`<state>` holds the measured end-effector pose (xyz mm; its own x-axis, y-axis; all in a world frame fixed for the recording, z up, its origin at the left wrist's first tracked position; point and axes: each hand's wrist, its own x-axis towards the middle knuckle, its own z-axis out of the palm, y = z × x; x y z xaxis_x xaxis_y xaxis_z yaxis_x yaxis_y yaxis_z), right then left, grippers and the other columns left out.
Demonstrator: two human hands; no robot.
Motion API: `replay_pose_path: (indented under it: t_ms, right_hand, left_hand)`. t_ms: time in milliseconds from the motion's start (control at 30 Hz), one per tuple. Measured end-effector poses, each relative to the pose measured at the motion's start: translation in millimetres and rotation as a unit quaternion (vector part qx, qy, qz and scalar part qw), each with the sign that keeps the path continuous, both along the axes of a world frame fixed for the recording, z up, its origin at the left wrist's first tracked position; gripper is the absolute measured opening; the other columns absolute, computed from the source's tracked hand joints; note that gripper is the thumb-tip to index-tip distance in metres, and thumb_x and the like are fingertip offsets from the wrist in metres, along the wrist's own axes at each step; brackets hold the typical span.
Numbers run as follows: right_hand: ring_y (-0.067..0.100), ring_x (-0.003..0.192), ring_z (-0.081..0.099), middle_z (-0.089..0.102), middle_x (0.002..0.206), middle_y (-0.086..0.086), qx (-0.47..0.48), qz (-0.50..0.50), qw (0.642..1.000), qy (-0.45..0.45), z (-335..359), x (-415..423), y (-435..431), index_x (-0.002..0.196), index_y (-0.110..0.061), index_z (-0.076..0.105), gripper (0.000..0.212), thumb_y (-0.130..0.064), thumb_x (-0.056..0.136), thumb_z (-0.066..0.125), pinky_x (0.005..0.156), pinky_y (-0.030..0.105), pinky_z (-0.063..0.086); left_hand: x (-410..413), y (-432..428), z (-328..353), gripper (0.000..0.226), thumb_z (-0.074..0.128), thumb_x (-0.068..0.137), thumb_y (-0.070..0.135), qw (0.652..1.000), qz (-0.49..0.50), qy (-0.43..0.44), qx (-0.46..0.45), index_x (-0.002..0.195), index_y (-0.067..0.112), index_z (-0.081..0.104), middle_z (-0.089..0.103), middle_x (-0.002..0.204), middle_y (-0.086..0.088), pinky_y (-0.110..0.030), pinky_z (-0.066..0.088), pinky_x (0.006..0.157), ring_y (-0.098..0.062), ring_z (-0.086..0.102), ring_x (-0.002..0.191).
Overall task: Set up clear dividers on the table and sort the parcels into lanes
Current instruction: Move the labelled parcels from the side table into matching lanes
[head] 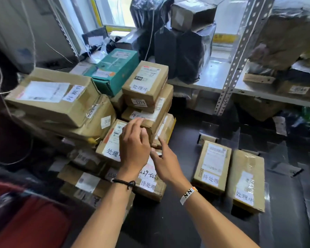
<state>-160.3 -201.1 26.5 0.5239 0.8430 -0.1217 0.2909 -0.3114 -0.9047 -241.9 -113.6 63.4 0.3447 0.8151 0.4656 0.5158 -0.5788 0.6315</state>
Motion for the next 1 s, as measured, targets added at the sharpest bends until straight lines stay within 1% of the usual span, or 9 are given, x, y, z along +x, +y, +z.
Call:
replay_pose_path:
  t_ms: [100, 233, 334, 467, 500, 634, 700, 901, 1001]
  right_hand:
    - [0.021, 0.138, 0.053, 0.051, 0.157, 0.000, -0.015, 0.034, 0.998, 0.053, -3, -29, 27, 0.165, -0.030, 0.026, 0.068, -0.044, 0.105, 0.056, 0.106, 0.032, 0.041]
    - [0.015, 0.100, 0.065, 0.068, 0.127, -0.009, -0.024, 0.021, 0.982, 0.187, -1, -53, 51, 0.159, -0.057, 0.019, 0.074, -0.047, 0.100, 0.063, 0.081, 0.040, 0.055]
    - [0.014, 0.102, 0.071, 0.067, 0.115, -0.022, -0.013, 0.015, 0.959, 0.283, -7, -62, 60, 0.159, -0.060, 0.016, 0.079, -0.046, 0.100, 0.066, 0.090, 0.049, 0.061]
    - [0.007, 0.072, 0.071, 0.075, 0.086, -0.017, -0.007, 0.014, 0.942, 0.336, -16, -59, 59, 0.153, -0.064, 0.026, 0.068, -0.031, 0.104, 0.060, 0.061, 0.037, 0.062]
    - [0.007, 0.071, 0.073, 0.076, 0.087, -0.016, -0.004, 0.014, 0.940, 0.341, -16, -58, 57, 0.152, -0.064, 0.030, 0.064, -0.030, 0.105, 0.059, 0.059, 0.035, 0.061]
    - [0.008, 0.091, 0.077, 0.076, 0.112, -0.020, 0.023, 0.008, 0.942, 0.335, -7, -52, 38, 0.135, -0.070, 0.043, 0.055, -0.044, 0.096, 0.072, 0.066, 0.038, 0.062]
    - [0.005, 0.101, 0.075, 0.074, 0.119, -0.022, 0.039, 0.008, 0.942, 0.332, -1, -47, 26, 0.136, -0.062, 0.045, 0.059, -0.047, 0.090, 0.079, 0.070, 0.039, 0.062]
    - [0.004, 0.103, 0.073, 0.067, 0.126, -0.014, 0.085, -0.056, 0.945, 0.312, 15, -25, -7, 0.140, -0.044, 0.033, 0.103, -0.052, 0.060, 0.097, 0.075, 0.042, 0.066]
    - [-0.001, 0.108, 0.070, 0.065, 0.129, -0.016, 0.114, -0.100, 0.953, 0.261, 23, -8, -20, 0.140, -0.046, 0.032, 0.109, -0.050, 0.056, 0.100, 0.084, 0.043, 0.066]
  left_hand:
    - [-39, 20, 10, 0.047, 0.059, 0.099, 0.012, 0.992, 0.056, 0.111, -0.032, 0.145, 0.009, 0.057, 0.051, 0.153, -0.011, -0.048, 0.036, 0.119, -0.030, 0.045, 0.143]
    - [-69, 35, 13, 0.070, 0.067, 0.097, 0.021, 0.972, 0.071, 0.179, -0.133, 0.160, 0.015, 0.037, 0.029, 0.167, -0.007, -0.050, 0.029, 0.123, -0.030, 0.033, 0.151]
    - [-79, 39, 11, 0.074, 0.070, 0.096, 0.024, 0.970, 0.072, 0.192, -0.128, 0.161, 0.017, 0.036, 0.034, 0.165, -0.006, -0.051, 0.030, 0.122, -0.030, 0.035, 0.149]
    - [-80, 40, 15, 0.058, 0.069, 0.096, 0.012, 0.984, 0.072, 0.100, -0.128, 0.151, 0.011, 0.050, 0.051, 0.151, -0.010, -0.047, 0.038, 0.119, -0.030, 0.046, 0.141]
    - [-80, 39, 16, 0.053, 0.066, 0.097, 0.009, 0.986, 0.073, 0.069, -0.129, 0.148, 0.010, 0.053, 0.054, 0.148, -0.010, -0.048, 0.041, 0.117, -0.030, 0.050, 0.138]
    - [-71, 29, 21, 0.043, 0.058, 0.098, 0.006, 0.988, 0.083, 0.002, -0.128, 0.141, 0.011, 0.060, 0.066, 0.134, -0.006, -0.048, 0.052, 0.104, -0.023, 0.064, 0.116]
    - [-65, 21, 24, 0.044, 0.054, 0.097, 0.005, 0.986, 0.062, -0.053, -0.144, 0.138, 0.016, 0.065, 0.073, 0.123, 0.004, -0.046, 0.056, 0.099, -0.013, 0.068, 0.108]
    - [-37, -4, 32, 0.047, 0.050, 0.094, 0.015, 0.978, -0.092, -0.114, -0.146, 0.130, 0.039, 0.069, 0.075, 0.114, 0.026, -0.046, 0.050, 0.108, -0.008, 0.060, 0.126]
    - [-18, -14, 35, 0.049, 0.053, 0.094, 0.012, 0.963, -0.140, -0.152, -0.171, 0.131, 0.040, 0.069, 0.075, 0.120, 0.020, -0.049, 0.046, 0.113, -0.014, 0.059, 0.132]
